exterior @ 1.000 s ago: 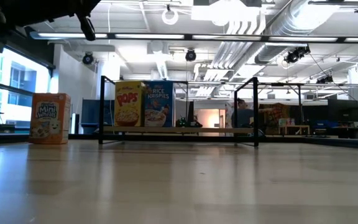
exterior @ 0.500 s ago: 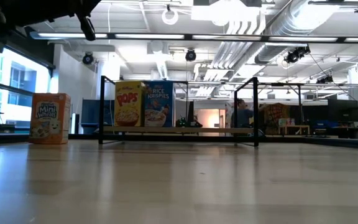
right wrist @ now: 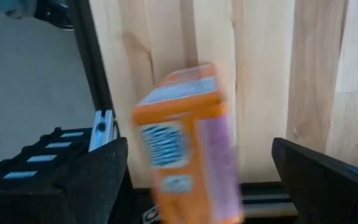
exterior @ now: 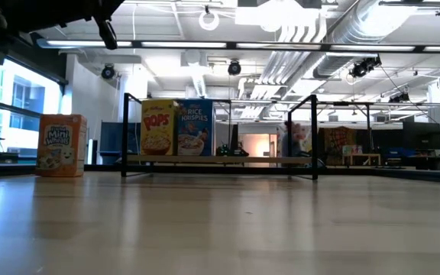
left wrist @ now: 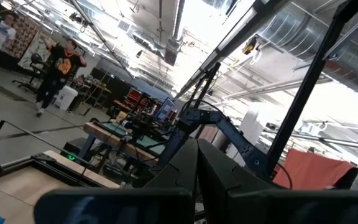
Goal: Stack cereal on shelf
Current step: Put the bottom right orange cereal box on the shelf
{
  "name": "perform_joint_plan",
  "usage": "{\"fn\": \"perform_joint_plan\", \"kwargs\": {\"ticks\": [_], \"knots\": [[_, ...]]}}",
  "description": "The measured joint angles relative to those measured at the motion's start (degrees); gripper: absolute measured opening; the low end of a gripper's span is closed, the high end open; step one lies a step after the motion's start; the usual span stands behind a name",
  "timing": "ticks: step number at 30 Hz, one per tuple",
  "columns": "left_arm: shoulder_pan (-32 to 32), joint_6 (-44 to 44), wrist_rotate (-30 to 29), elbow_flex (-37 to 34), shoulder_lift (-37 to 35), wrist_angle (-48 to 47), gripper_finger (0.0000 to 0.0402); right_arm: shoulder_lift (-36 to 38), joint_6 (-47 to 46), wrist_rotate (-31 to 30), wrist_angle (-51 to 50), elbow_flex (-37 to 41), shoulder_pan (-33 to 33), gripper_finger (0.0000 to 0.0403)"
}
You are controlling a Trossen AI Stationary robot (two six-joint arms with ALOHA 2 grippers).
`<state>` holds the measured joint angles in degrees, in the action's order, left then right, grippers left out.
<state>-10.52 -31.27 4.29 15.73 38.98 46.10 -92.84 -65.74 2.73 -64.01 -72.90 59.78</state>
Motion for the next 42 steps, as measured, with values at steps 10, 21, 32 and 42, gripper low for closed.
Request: {"fn": "perform_joint_plan", "kwargs": {"ticks": [10,21,32,42], "knots": [[0.00,-0.02,-0.01,0.00,0.00,0.01,0.0000,-3.42,1.55,0.54,0.00,0.00,-0.14,0.0370],[0.00,-0.04,-0.01,0.00,0.00,0.01,0.0000,-3.41,1.74,-1.61,0.03,0.00,-2.23,0.0221],[0.00,-0.04,0.01,0.00,0.00,0.20,0.0000,-0.67,17.23,-9.02,3.11,-5.55,-14.97,0.0131],[0.00,0.47,0.01,0.00,0.00,0.64,0.0000,-0.60,38.02,-18.43,5.54,-17.85,-33.82,0.0130]]}}
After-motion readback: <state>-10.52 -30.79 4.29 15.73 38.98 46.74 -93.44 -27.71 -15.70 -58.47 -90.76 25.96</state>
